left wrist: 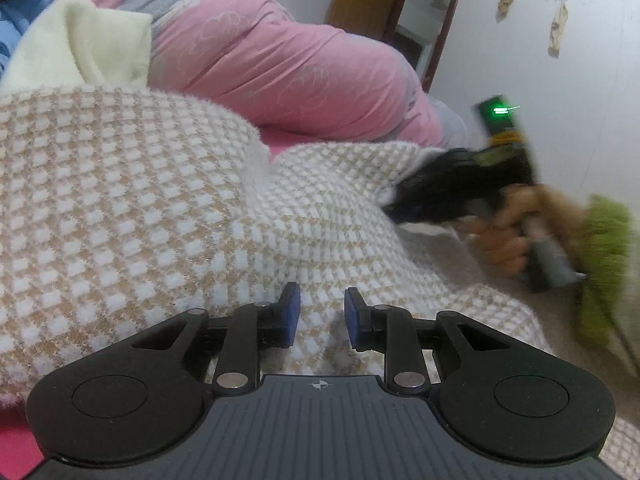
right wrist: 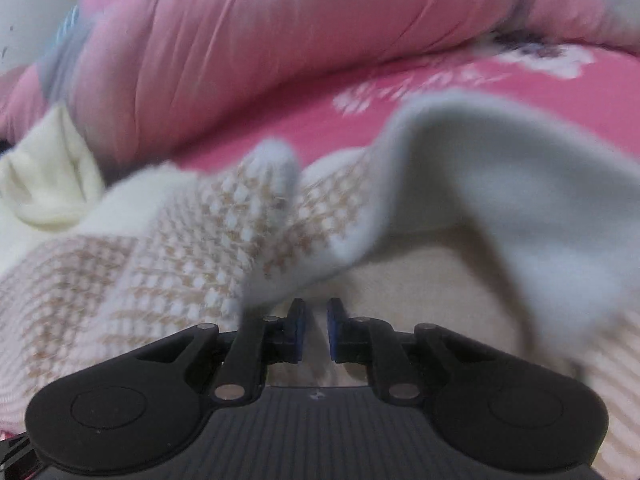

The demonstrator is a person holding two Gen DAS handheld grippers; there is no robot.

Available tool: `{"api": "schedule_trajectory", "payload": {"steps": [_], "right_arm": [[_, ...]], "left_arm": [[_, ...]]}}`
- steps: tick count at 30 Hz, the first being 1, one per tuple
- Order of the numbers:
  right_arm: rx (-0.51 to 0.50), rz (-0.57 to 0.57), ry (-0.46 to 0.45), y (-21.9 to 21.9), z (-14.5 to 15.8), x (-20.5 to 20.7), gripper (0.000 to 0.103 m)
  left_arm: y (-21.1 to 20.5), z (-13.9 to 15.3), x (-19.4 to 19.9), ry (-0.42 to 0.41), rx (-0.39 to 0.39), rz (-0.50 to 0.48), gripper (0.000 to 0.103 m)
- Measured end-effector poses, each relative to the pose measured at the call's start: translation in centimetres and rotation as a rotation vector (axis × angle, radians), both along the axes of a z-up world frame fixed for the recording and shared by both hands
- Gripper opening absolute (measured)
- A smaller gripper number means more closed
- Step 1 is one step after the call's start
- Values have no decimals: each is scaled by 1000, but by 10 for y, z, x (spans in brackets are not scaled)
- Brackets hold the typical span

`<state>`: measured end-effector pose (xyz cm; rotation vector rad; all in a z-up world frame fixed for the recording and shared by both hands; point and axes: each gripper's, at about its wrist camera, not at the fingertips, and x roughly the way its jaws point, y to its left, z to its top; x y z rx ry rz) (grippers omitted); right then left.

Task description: Fold clothes

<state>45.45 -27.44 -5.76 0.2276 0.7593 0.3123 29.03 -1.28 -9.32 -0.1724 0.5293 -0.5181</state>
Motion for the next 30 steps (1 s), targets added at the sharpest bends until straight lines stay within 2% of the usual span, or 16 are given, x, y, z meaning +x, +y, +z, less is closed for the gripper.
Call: {"api": "schedule_trajectory", "payload": {"steps": [3,7,11,13,15,19,20,22,23,24,27,28,30], "right_arm": [[57,-16,24,-1,-11,34,9],[134,-42,52,-3,-25,77,8],[295,-101,-13,-10,-28,97,8],[335,-168,-21,-12,-26,108,8],[331,-184,5,-14,-22,116,8],[354,-122,-34,-26,7,100,11],[376,-102,-38,-31,15,92,14],[422,-52,-17,-42,29,76,30],[417,-34,-5,-44,34,69,37],[374,-10,-3,-44,40,62,37],[161,7,-31,-35,43,54,36],[121,18,-12,-33,38,57,33],[56,75,53,-25,19,66,15]], "left_arm": [[7,0,-4,0,-33,-7,25],[5,-1,-6,-5,-27,-8,25],[8,-3,-5,-4,-31,-10,25],[7,-3,-5,-3,-32,-10,25],[7,-3,-5,-2,-33,-10,25],[6,-3,-3,-2,-37,-11,25],[7,-3,-3,-2,-38,-11,25],[6,-3,-2,-1,-39,-11,25],[6,-3,-2,-1,-38,-11,25],[6,-3,-2,-1,-37,-10,25],[6,-2,-2,-1,-37,-10,25],[6,-2,-2,-1,-37,-10,25],[6,-2,-2,-1,-39,-10,25]]}}
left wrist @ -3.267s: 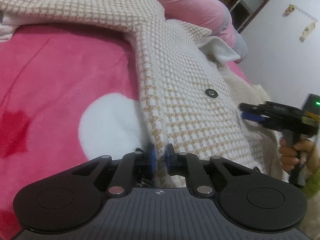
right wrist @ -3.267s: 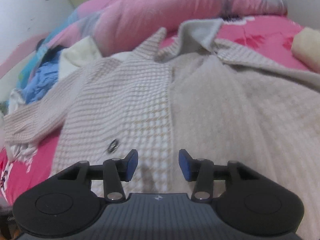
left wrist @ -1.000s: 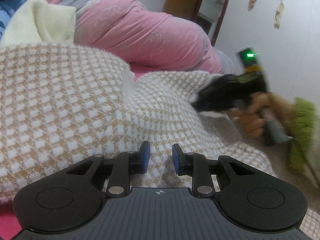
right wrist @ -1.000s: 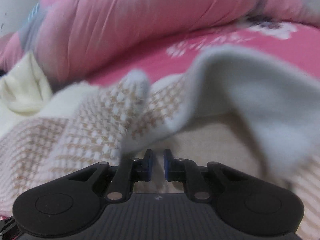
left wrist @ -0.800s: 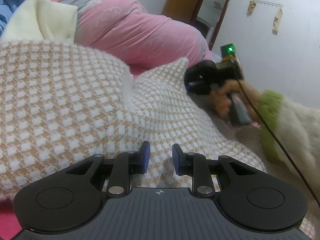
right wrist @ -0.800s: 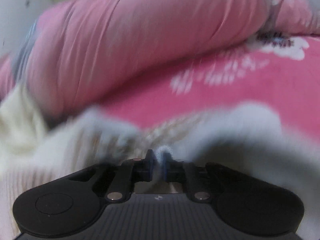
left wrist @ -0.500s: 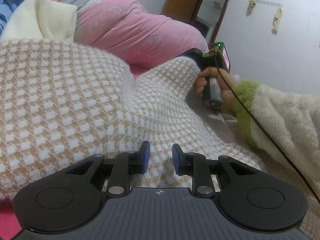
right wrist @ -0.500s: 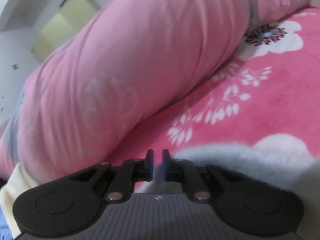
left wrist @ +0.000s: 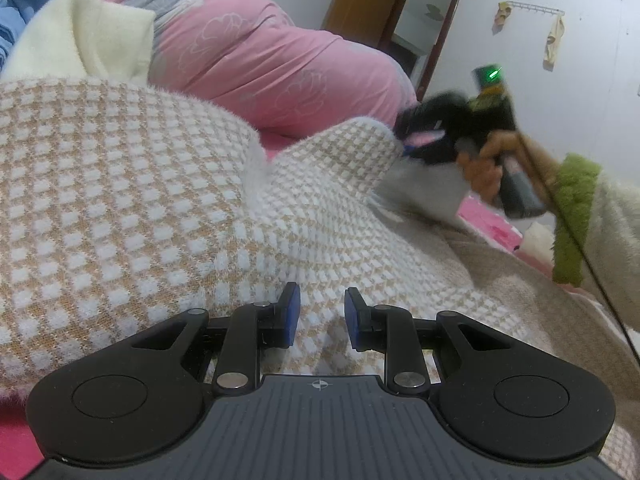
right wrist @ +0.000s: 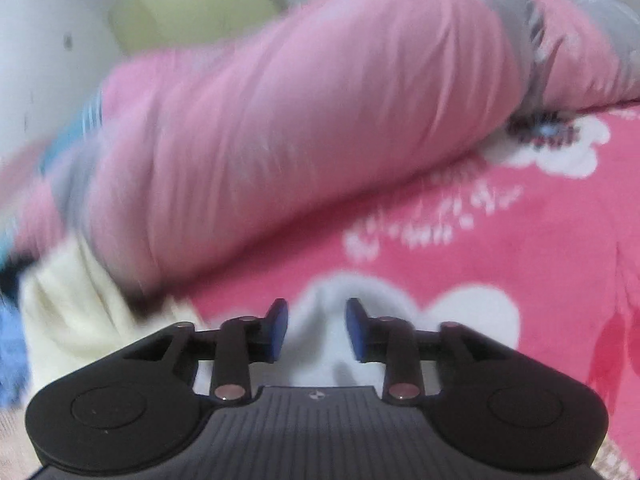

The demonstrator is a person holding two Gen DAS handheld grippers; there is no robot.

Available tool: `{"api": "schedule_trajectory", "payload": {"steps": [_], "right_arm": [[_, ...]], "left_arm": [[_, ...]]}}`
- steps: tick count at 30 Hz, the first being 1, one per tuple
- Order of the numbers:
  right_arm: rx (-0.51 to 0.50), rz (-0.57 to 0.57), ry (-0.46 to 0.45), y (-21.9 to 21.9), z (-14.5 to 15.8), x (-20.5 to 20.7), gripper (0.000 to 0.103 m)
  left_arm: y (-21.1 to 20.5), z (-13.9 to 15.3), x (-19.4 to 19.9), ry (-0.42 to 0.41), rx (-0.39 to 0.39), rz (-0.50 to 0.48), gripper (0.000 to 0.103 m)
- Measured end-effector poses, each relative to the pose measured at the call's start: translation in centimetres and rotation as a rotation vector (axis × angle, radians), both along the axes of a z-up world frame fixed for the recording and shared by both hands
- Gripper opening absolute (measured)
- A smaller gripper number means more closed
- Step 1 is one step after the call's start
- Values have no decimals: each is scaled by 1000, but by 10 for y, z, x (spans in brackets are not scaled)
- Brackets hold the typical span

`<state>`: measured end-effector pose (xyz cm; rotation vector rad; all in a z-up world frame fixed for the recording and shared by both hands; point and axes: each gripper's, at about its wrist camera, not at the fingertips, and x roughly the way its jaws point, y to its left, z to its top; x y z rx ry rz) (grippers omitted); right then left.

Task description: Fold clothes

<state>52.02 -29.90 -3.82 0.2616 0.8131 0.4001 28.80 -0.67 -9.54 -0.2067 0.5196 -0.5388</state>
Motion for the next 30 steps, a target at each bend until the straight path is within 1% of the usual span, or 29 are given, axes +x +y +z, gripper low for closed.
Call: {"api": "schedule_trajectory", "payload": {"steps": [3,5,9,12,15,16,18,19,20,23,25,27,29,30], "right_arm": [[-11,150,94,19,-28,11,13],[13,251,131,36,-43,20,13],[49,277,134,62,-55,53,12],[79,197,111,69,-56,77,10],[143,66,64,63,-54,94,10],[147,6,31,60,-52,96,10],[198,-83,-9,51,-44,97,11],[242,-118,-22,45,-39,94,11],[241,-118,-24,42,-34,84,12],[196,-91,-20,38,-19,49,13],[166,-74,-17,35,-8,25,20],[135,-56,-14,33,2,2,39],[105,-38,-11,30,12,-22,44],[90,-29,-10,29,17,-34,48]], "left_arm": [[0,0,-1,0,-1,-1,25],[0,0,-1,0,-1,0,25],[1,0,-2,-1,-9,-1,25],[2,-1,-3,-2,-16,-3,25],[3,-2,-3,-2,-24,-5,25],[4,-2,-3,-2,-26,-5,25],[4,-2,-4,-1,-29,-5,25],[5,-2,-4,-1,-30,-5,25],[5,-2,-4,-1,-30,-5,25],[5,-3,-5,0,-30,-4,25],[5,-3,-4,0,-30,-3,25],[5,-2,-4,1,-28,-2,25],[4,-1,-4,1,-29,-1,25],[4,-1,-4,2,-31,-1,25]]}}
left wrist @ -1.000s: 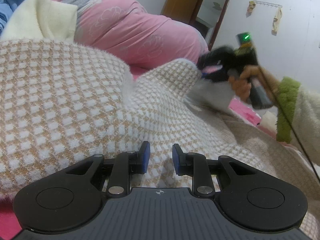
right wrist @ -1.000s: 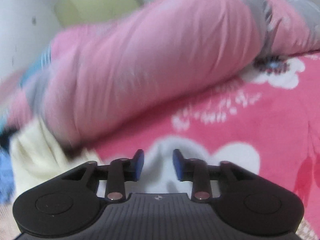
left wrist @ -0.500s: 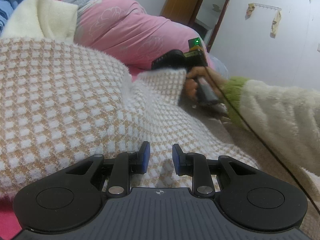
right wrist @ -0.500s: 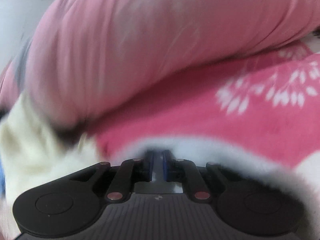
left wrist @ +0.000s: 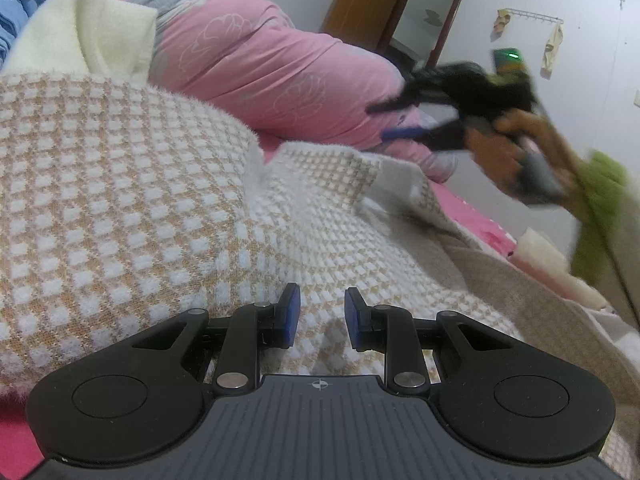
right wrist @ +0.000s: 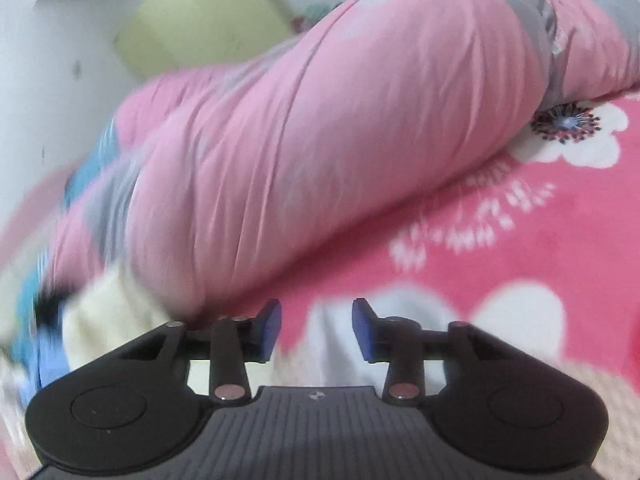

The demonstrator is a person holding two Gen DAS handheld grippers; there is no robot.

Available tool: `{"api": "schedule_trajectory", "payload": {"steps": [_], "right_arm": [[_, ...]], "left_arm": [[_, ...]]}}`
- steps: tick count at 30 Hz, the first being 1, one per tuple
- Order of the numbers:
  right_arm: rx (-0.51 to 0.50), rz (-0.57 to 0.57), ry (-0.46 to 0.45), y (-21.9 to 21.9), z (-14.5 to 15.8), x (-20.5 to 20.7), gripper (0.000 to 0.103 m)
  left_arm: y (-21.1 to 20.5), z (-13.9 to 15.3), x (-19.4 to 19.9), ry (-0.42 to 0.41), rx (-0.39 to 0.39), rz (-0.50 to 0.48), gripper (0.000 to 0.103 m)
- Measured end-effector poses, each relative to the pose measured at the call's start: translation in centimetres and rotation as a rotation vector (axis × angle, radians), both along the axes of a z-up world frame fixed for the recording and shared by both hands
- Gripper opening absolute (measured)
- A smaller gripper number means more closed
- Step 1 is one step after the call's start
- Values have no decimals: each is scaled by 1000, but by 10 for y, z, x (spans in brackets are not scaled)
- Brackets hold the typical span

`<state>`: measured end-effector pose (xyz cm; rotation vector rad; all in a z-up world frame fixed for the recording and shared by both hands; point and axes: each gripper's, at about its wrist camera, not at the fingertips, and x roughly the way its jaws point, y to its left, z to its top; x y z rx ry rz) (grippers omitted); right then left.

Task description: Fold clothes

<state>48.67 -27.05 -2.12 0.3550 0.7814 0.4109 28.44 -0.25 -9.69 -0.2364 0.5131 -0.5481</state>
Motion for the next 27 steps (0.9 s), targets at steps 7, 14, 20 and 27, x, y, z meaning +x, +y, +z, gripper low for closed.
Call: {"api": "schedule_trajectory", "payload": {"steps": [7,14,20,27], "right_arm": [[-95,12,73,10,-32,-26,53],[-45,-49,-1,18,-57,-8,10],[-258,-80,-116,42,-73,-2,9],[-381,-196,-213,42,-38,-22,21]], "left_arm": [[10,2,-2,-13,-66,8,25],[18,5,-8,-59,-111,51,34],[13,5,-6,-56,-73,56,34],[16,6,-6,-58,-87,56,34]]}}
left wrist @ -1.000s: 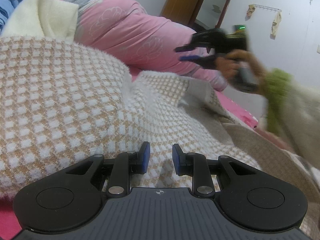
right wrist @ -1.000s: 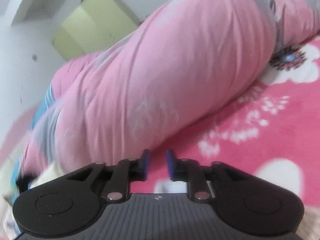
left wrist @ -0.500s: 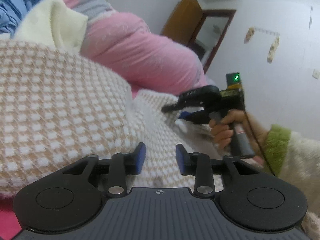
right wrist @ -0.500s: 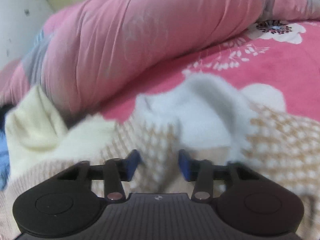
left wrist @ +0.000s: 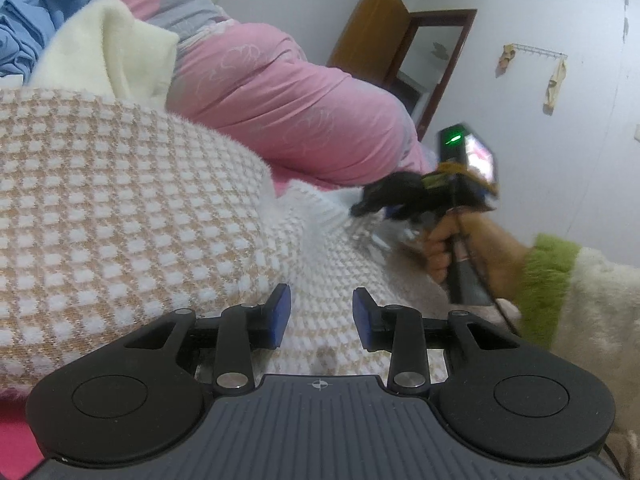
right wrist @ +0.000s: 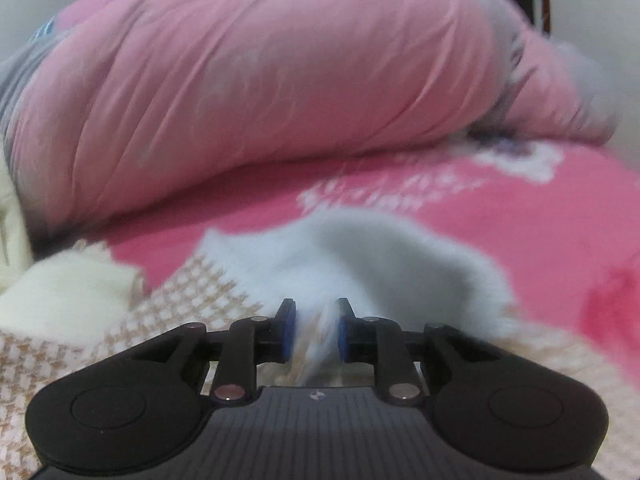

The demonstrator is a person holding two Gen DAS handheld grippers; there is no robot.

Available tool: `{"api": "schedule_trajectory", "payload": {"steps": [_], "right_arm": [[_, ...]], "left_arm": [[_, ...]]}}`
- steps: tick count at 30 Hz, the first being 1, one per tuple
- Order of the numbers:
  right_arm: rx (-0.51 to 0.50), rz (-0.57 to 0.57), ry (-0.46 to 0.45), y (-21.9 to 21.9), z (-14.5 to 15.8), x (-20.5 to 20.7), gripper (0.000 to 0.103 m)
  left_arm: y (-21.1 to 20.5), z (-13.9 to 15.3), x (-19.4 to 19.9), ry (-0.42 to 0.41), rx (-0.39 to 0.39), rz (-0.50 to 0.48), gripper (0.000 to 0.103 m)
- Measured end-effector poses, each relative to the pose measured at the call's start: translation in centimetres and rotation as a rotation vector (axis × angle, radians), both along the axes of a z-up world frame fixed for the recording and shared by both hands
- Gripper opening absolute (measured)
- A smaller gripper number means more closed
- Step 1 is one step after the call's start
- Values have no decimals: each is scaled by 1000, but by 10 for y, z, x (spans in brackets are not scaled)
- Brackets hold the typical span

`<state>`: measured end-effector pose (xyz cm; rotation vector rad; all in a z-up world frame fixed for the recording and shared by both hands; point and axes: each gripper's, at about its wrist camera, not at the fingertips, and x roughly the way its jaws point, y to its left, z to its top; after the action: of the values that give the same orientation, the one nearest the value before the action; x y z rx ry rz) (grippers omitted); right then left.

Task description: Fold clothes

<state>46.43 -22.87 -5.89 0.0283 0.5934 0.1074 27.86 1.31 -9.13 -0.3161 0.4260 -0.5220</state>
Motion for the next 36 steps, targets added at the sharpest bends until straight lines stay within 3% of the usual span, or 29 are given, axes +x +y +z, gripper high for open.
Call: {"api": "schedule_trajectory", "payload": {"steps": [2,4,7,10,12,14,16,27,30,33,36], "right_arm": [[-28,4,-54,4,15,-14,21],[-30,79,-110,16,28,-31,21],[-36,307,-82,47,25,-43,20],[-130,446,10,74,-8,-36,19],[-229,414,68,79,-41,-18,18],[-115,391,84,64,-46,-8,18],[-28,361,102,53,-40,-3,18],[30,309,164,-11,18,-81,19],[24,336,199,-21,24,-108,19],[-121,383,266,-7,-17,-123,18],[-81,359,255,-21,-30,-120,17]], "left_arm": [[2,0,-1,-2,-11,2,34],[4,1,-1,-1,-21,4,34],[8,3,-4,-21,-42,24,34],[13,7,-10,-71,-52,81,35],[13,7,-12,-91,-31,111,36],[12,6,-10,-73,-27,108,36],[12,6,-11,-74,-25,108,36],[12,7,-12,-74,-4,109,36],[6,10,-13,-74,52,115,36],[-7,20,-19,-61,159,117,37],[-20,30,-38,-37,268,69,37]]}}
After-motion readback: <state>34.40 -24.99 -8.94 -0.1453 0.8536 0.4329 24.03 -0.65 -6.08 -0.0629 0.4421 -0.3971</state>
